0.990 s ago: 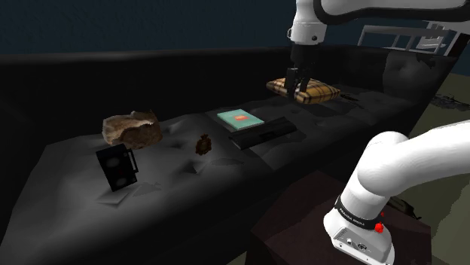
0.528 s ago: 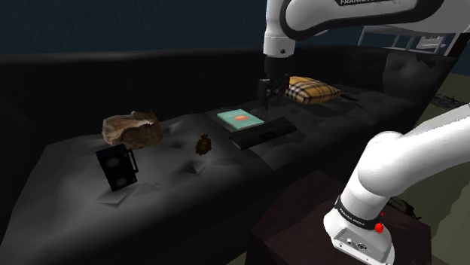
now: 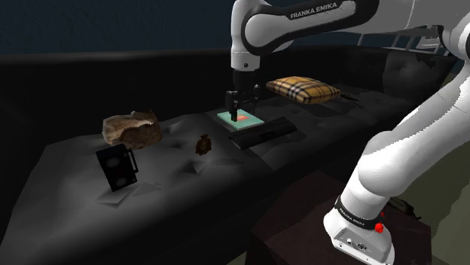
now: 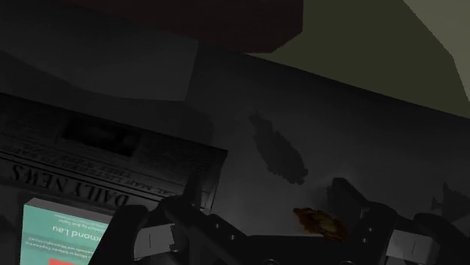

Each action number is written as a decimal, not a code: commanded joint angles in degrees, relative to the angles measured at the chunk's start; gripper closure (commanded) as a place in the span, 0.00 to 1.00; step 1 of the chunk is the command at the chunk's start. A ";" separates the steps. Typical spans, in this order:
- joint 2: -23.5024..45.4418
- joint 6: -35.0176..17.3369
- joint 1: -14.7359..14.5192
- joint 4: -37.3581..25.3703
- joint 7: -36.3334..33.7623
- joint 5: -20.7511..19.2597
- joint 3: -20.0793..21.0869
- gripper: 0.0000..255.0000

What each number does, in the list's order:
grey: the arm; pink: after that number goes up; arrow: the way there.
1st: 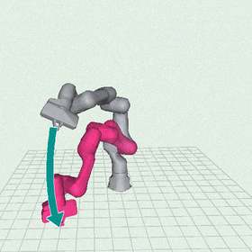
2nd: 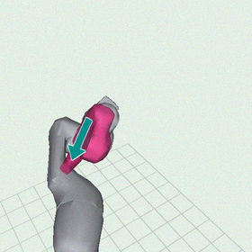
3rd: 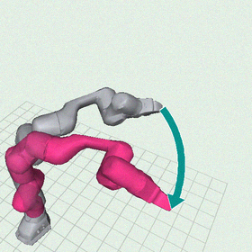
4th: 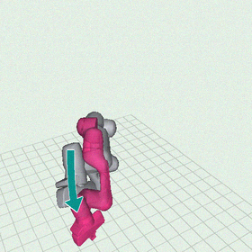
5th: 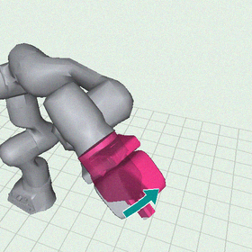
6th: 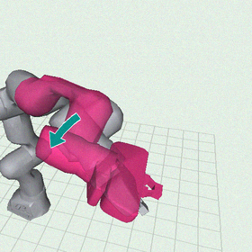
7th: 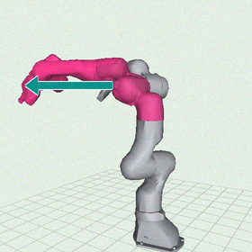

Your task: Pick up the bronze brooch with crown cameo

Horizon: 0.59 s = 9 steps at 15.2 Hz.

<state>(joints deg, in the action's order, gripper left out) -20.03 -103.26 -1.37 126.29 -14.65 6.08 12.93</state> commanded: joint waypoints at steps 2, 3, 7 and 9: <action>6.43 -2.88 -0.20 -3.31 -2.35 0.43 1.38 0.00; 8.55 -3.63 -0.34 -4.61 -3.20 0.48 1.83 0.00; 17.23 -6.10 -1.04 -10.52 -6.60 0.24 3.37 0.00; 21.67 -7.00 -1.55 -13.92 -8.28 -0.12 3.95 0.00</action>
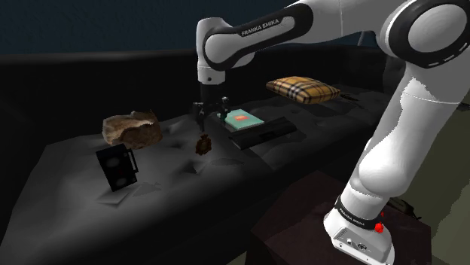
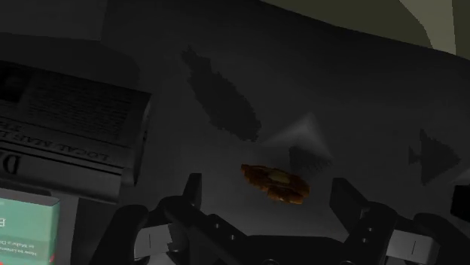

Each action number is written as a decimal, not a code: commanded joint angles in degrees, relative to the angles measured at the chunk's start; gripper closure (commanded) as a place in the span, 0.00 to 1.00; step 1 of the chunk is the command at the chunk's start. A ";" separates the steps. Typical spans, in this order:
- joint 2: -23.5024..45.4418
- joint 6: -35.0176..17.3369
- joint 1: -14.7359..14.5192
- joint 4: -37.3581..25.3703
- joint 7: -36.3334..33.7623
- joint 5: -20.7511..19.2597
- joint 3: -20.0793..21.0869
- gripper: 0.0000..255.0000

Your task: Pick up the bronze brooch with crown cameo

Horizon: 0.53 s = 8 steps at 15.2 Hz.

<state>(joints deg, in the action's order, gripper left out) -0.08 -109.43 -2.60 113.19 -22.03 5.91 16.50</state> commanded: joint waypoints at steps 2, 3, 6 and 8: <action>6.02 -1.46 -0.90 -4.37 -2.47 -0.39 0.80 0.00; 6.23 -2.19 -0.94 -3.85 -2.44 -0.42 0.78 0.00; 6.95 -4.36 -1.01 -2.36 -2.35 -0.56 0.77 0.00; 7.48 -5.80 -1.06 -1.43 -2.31 -0.67 0.77 0.00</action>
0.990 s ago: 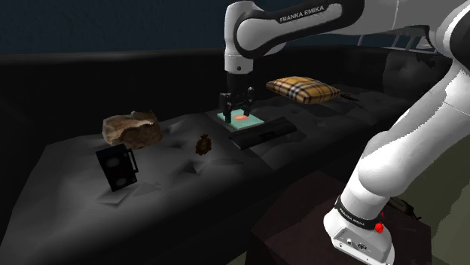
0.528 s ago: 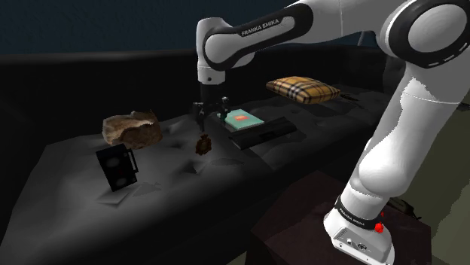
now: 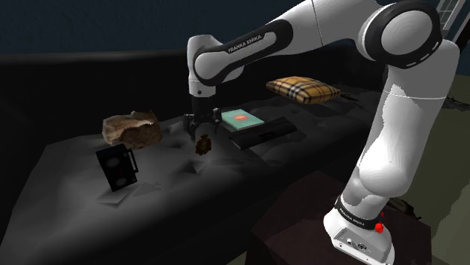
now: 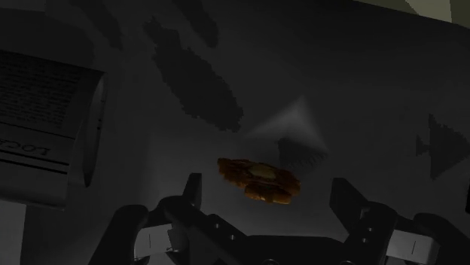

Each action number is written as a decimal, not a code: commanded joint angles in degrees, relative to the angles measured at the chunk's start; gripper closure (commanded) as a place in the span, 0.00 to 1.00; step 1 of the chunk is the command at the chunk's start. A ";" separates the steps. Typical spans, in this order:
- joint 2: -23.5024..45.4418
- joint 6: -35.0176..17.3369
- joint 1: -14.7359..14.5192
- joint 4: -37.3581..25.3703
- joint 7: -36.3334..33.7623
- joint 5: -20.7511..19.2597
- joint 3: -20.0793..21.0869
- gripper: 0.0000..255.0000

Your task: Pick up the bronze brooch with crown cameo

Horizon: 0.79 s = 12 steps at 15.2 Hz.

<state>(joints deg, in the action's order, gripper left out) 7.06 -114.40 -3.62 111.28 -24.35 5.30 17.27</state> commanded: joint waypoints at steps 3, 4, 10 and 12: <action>0.79 -1.97 -0.08 1.18 0.03 -0.16 0.00 0.00; 0.79 -1.97 -0.08 1.17 0.03 -0.16 0.00 0.00; 0.81 -1.93 -0.05 1.12 0.08 -0.17 -0.02 1.00; 0.83 -1.91 -0.06 1.09 0.05 -0.18 -0.02 1.00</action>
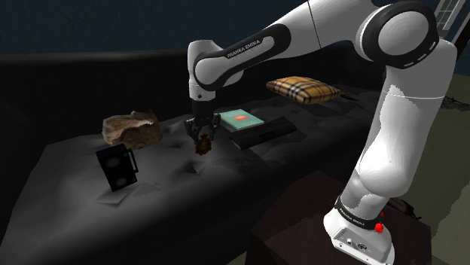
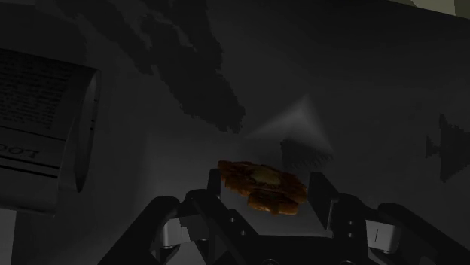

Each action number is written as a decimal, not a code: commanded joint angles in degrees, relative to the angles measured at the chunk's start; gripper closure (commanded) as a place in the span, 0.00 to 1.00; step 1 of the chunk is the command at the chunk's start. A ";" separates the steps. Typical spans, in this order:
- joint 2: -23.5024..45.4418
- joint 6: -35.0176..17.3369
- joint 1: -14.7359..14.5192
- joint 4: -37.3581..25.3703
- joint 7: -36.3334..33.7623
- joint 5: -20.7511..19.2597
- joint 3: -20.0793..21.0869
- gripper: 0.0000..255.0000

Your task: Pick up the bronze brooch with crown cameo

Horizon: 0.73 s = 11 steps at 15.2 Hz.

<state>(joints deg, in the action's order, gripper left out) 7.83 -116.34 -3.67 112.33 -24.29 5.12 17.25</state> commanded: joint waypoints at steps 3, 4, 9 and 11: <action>-0.28 0.69 0.00 -0.32 -0.05 0.08 0.02 1.00; -0.56 1.40 0.03 -0.76 -0.06 0.14 0.03 1.00; -1.78 5.02 0.14 -3.21 -0.19 0.38 0.03 1.00; -2.18 6.48 0.17 -4.28 -0.26 0.45 0.02 1.00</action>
<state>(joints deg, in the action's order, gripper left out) 5.74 -110.65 -3.45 108.76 -24.37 5.57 17.22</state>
